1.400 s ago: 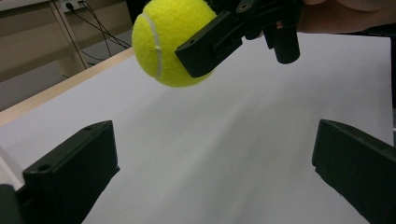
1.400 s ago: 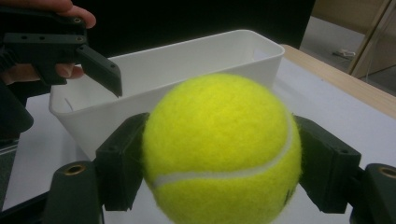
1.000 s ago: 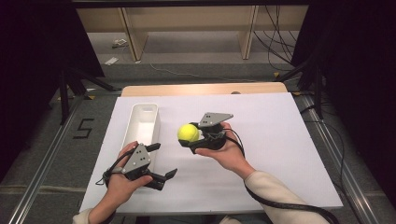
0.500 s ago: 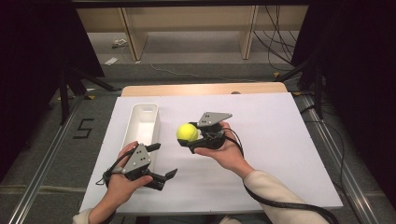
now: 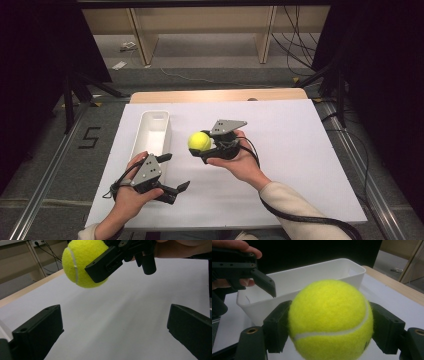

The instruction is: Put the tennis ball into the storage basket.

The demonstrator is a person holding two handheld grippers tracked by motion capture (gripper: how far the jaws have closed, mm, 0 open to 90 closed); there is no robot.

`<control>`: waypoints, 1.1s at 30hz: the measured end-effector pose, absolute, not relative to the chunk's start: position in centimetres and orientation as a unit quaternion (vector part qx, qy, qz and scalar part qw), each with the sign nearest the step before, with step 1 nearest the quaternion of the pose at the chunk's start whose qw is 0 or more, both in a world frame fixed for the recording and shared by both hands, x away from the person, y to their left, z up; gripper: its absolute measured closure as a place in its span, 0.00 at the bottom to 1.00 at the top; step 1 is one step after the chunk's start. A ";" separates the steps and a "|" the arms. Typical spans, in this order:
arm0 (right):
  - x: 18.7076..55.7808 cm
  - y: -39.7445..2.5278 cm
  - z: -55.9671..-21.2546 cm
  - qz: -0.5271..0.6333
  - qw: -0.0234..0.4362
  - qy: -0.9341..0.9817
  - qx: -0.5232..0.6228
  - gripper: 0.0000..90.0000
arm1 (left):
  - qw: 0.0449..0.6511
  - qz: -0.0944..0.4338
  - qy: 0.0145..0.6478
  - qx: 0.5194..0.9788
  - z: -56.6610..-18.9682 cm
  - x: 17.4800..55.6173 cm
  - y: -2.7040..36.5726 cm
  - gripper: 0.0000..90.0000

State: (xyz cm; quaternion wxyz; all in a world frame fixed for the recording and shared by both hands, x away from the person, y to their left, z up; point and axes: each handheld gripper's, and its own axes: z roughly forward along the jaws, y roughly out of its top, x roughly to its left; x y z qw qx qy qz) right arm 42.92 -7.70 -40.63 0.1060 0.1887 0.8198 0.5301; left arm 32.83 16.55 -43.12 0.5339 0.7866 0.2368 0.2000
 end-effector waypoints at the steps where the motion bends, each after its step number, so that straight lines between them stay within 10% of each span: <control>1: 42.9 -7.7 -40.6 0.530 0.105 0.820 0.189 0.29 | 0.534 0.200 0.237 0.787 -43.1 32.8 16.6 0.00; 33: 43.4 -6.9 -40.4 0.532 0.106 0.819 0.187 0.29 | 0.534 0.194 0.240 0.787 -43.1 32.8 16.5 0.00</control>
